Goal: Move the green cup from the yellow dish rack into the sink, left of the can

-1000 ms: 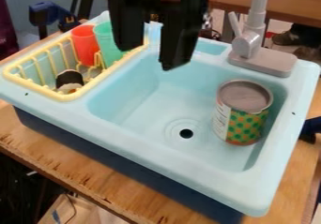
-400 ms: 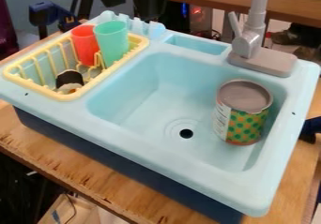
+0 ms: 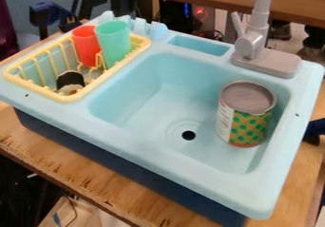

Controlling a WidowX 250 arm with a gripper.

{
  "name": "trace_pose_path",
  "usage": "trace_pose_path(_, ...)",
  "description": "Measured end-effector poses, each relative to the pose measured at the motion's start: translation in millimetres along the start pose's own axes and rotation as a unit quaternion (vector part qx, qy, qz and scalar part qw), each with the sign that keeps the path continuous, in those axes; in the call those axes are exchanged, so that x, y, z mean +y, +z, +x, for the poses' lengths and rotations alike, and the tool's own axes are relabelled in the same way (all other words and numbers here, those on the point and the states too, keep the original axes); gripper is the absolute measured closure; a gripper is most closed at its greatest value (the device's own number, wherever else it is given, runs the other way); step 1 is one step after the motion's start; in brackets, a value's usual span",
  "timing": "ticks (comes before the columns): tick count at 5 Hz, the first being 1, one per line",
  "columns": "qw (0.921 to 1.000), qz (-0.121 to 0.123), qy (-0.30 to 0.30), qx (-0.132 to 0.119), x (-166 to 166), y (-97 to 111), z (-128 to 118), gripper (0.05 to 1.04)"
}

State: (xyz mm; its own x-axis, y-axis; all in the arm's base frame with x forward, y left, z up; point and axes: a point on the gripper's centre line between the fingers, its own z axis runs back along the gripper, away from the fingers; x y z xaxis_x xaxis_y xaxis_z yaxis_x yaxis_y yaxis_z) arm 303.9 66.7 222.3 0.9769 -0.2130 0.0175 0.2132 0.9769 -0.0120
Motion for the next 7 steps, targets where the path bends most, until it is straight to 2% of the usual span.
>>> trace_pose_path(1, 0.9992, -0.021, -0.023, -0.025, 14, -10, 7, 0.083)
trace_pose_path(2, 0.9986, -0.036, -0.022, -0.031, 21, -23, 14, 0.083)
trace_pose_path(4, 0.9989, -0.043, -0.009, -0.016, 29, -41, 30, 0.083)
trace_pose_path(5, 0.9988, -0.047, -0.014, 0.005, 24, -55, 36, 0.123)
trace_pose_path(6, 0.9989, -0.044, -0.011, 0.005, 21, -58, 39, 0.396)
trace_pose_path(7, 0.9991, -0.039, -0.003, 0.018, 21, -64, 36, 0.686)
